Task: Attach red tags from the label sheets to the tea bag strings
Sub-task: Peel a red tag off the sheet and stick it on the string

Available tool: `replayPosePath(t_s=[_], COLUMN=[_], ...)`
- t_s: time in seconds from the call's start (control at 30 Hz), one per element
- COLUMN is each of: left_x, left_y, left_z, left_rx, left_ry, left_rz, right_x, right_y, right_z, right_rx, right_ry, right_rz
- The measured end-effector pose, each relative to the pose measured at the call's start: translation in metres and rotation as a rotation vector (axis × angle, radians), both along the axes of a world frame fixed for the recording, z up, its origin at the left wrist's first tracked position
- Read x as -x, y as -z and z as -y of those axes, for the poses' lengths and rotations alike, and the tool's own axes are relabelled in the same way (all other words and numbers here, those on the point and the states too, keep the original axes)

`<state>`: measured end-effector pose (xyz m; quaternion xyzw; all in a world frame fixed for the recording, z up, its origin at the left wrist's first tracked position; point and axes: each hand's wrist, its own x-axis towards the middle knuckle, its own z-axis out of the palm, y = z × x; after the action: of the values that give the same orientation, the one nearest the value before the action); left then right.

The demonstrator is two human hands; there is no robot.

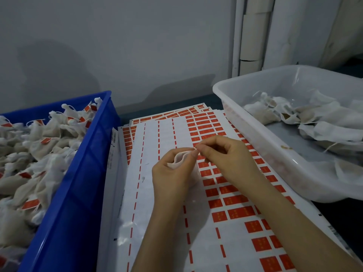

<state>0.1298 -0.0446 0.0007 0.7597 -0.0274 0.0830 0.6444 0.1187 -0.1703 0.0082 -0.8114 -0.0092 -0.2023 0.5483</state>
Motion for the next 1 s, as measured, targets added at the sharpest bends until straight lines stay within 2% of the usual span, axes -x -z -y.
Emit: replayPosePath(t_s=[0.37, 0.53, 0.73, 0.87, 1.0], left_x=[-0.0014, 0.0007, 0.0034, 0.0015, 0.0007], left_y=[0.0043, 0.0048, 0.0040, 0.0051, 0.0047], left_z=[-0.0014, -0.0006, -0.0008, -0.0015, -0.0050], left_rx=[0.064, 0.022, 0.006, 0.004, -0.085], left_ry=[-0.037, -0.025, 0.072, 0.025, 0.012], left_rz=[0.007, 0.012, 0.034, 0.052, 0.058], right_x=[0.0008, 0.0011, 0.0025, 0.0019, 0.0002], right_y=[-0.0070, -0.0073, -0.0059, -0.0065, -0.0071], right_z=[0.0013, 0.0060, 0.0053, 0.0045, 0.0065], right_rx=[-0.130, -0.219, -0.219, -0.243, -0.250], right_ry=[0.137, 0.205, 0.177, 0.195, 0.224], right_rz=[-0.021, -0.026, -0.022, -0.032, -0.044])
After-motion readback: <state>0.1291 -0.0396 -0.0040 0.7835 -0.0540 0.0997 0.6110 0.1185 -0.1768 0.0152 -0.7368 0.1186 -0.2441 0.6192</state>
